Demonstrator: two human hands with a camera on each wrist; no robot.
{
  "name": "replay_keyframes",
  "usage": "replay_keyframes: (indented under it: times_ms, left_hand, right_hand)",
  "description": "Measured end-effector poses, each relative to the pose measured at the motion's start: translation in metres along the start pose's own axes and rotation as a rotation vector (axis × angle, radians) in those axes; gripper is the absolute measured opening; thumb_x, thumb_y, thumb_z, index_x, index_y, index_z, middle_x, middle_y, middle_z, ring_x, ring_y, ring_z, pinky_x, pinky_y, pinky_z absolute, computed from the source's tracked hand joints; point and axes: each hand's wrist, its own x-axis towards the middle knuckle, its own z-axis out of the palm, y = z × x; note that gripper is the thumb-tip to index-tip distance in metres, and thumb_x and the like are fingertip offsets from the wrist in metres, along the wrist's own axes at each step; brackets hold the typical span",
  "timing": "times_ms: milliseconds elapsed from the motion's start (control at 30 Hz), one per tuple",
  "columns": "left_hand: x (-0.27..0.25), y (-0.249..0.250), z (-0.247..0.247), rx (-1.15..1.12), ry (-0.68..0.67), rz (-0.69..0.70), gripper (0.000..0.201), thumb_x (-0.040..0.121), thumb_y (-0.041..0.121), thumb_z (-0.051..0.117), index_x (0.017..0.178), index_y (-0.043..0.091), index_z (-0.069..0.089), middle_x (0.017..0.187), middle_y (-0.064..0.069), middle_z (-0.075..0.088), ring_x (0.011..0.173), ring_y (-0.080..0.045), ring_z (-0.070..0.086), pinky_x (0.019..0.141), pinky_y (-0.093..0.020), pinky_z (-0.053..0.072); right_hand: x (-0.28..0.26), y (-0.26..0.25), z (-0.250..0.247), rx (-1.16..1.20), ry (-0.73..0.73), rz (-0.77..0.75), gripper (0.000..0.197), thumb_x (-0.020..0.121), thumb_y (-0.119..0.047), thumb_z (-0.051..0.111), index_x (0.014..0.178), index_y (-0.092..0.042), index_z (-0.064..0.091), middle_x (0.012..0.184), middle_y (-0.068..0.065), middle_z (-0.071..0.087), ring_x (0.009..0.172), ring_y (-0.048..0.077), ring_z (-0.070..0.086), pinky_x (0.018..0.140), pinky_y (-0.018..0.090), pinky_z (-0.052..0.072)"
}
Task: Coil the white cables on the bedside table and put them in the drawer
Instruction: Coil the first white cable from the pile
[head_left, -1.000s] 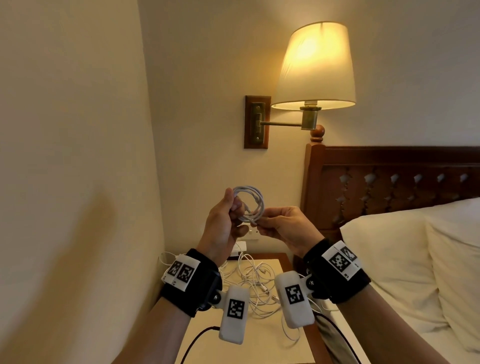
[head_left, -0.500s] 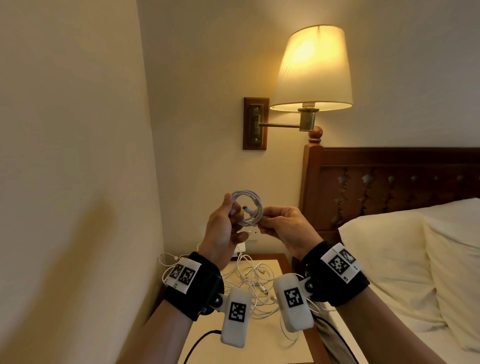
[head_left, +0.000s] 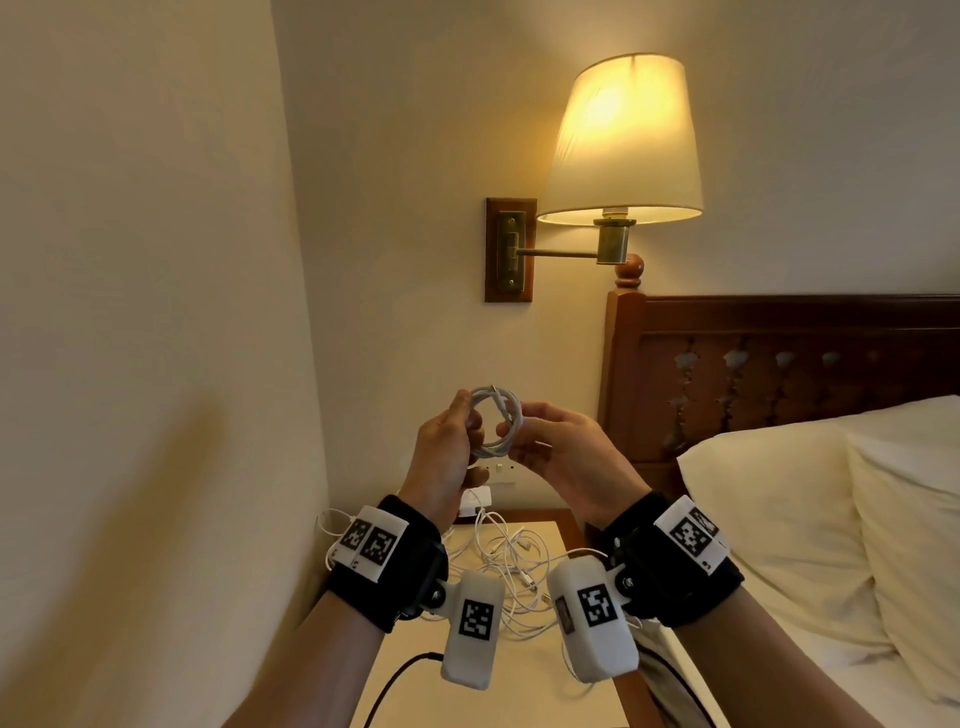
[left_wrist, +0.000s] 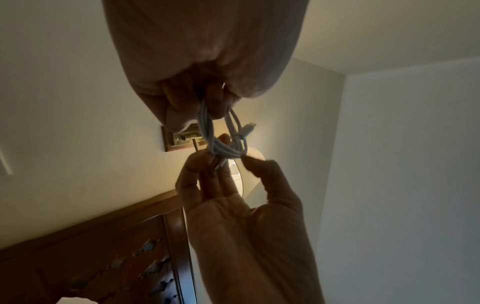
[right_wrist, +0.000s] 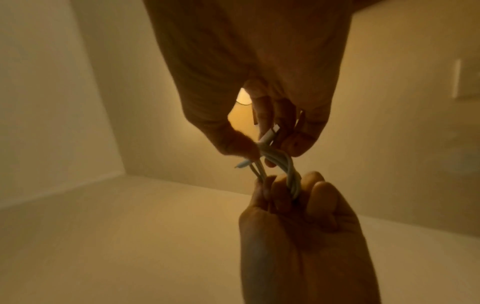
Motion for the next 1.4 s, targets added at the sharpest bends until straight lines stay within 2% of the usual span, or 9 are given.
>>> replay_keyframes:
  times_ms: [367,533,633,733,867,967,1067,1267,1400]
  left_hand:
    - [-0.001,0.004,-0.008,-0.056,-0.080,0.030,0.035,0.098,0.037,0.048,0.093,0.014,0.075,0.079,0.002,0.069,0.081,-0.017,0.052,0.071,-0.035,0.039]
    - [-0.003,0.010,-0.020,0.102,-0.132,0.153,0.030,0.087,0.037,0.067,0.090,0.008,0.075,0.076,-0.001,0.070,0.068,-0.011,0.050,0.058,-0.025,0.042]
    - [-0.003,0.006,-0.015,0.212,0.029,0.385,0.016,0.082,0.021,0.075,0.077,0.006,0.073,0.063,-0.002,0.069,0.050,-0.010,0.053,0.044,-0.021,0.040]
    - [-0.003,-0.001,-0.008,0.402,0.227,0.630,0.013,0.079,0.017,0.076,0.071,0.009,0.070,0.059,0.000,0.068,0.047,-0.006,0.062,0.046,-0.016,0.048]
    - [0.001,-0.005,-0.008,0.308,0.199,0.489,0.026,0.080,0.024,0.076,0.065,0.010,0.060,0.057,-0.003,0.065,0.046,-0.009,0.055,0.046,-0.022,0.045]
    - [0.008,-0.005,-0.008,0.124,0.049,0.243,0.022,0.086,0.016,0.067,0.067,0.012,0.056,0.074,-0.014,0.061,0.071,-0.022,0.059,0.063,-0.036,0.053]
    - [0.009,-0.003,-0.011,-0.209,-0.226,0.020,0.020,0.092,0.008,0.052,0.102,0.003,0.068,0.105,-0.020,0.070,0.098,-0.030,0.067,0.079,-0.041,0.054]
    - [0.007,-0.001,-0.017,-0.073,-0.214,0.074,0.025,0.093,0.018,0.055,0.100,-0.001,0.069,0.091,-0.016,0.071,0.091,-0.029,0.066,0.085,-0.040,0.053]
    - [0.009,0.004,-0.031,-0.304,-0.315,-0.072,0.034,0.091,0.023,0.049,0.099,-0.004,0.066,0.092,-0.019,0.069,0.089,-0.029,0.066,0.087,-0.042,0.054]
  right_hand:
    - [0.002,-0.005,-0.007,-0.093,0.056,-0.035,0.012,0.088,0.000,0.064,0.098,0.000,0.070,0.080,0.009,0.062,0.072,0.015,0.056,0.072,0.025,0.048]
    - [-0.001,-0.011,-0.012,-0.111,0.021,-0.023,0.016,0.088,0.001,0.062,0.102,-0.002,0.071,0.077,0.007,0.063,0.070,0.013,0.056,0.069,0.023,0.048]
    - [-0.001,-0.009,-0.008,-0.099,-0.003,0.001,0.019,0.089,0.000,0.062,0.104,-0.007,0.072,0.077,0.006,0.064,0.069,0.013,0.056,0.065,0.021,0.049]
    - [0.001,-0.004,-0.004,-0.086,0.017,-0.008,0.021,0.089,0.001,0.062,0.104,-0.009,0.073,0.078,0.007,0.064,0.068,0.013,0.055,0.062,0.020,0.050]
    - [0.002,-0.001,-0.002,-0.125,0.036,-0.011,0.022,0.090,-0.004,0.063,0.110,-0.009,0.072,0.080,0.006,0.065,0.069,0.013,0.056,0.063,0.021,0.051]
    - [0.001,-0.001,0.000,-0.133,0.033,-0.024,0.021,0.091,-0.006,0.063,0.109,-0.011,0.072,0.081,0.004,0.068,0.068,0.011,0.057,0.063,0.020,0.050]
    - [-0.001,-0.001,0.003,-0.142,-0.001,-0.042,0.020,0.093,-0.008,0.061,0.109,-0.011,0.072,0.086,0.009,0.073,0.068,0.010,0.062,0.062,0.019,0.048]
    - [0.001,-0.003,0.002,-0.169,0.060,-0.064,0.020,0.091,-0.004,0.062,0.105,-0.014,0.072,0.088,0.008,0.071,0.074,0.015,0.062,0.064,0.023,0.048]
    - [0.002,-0.005,-0.006,-0.155,0.091,-0.032,0.024,0.091,-0.002,0.061,0.113,-0.008,0.070,0.082,0.005,0.064,0.068,0.012,0.056,0.061,0.021,0.050]
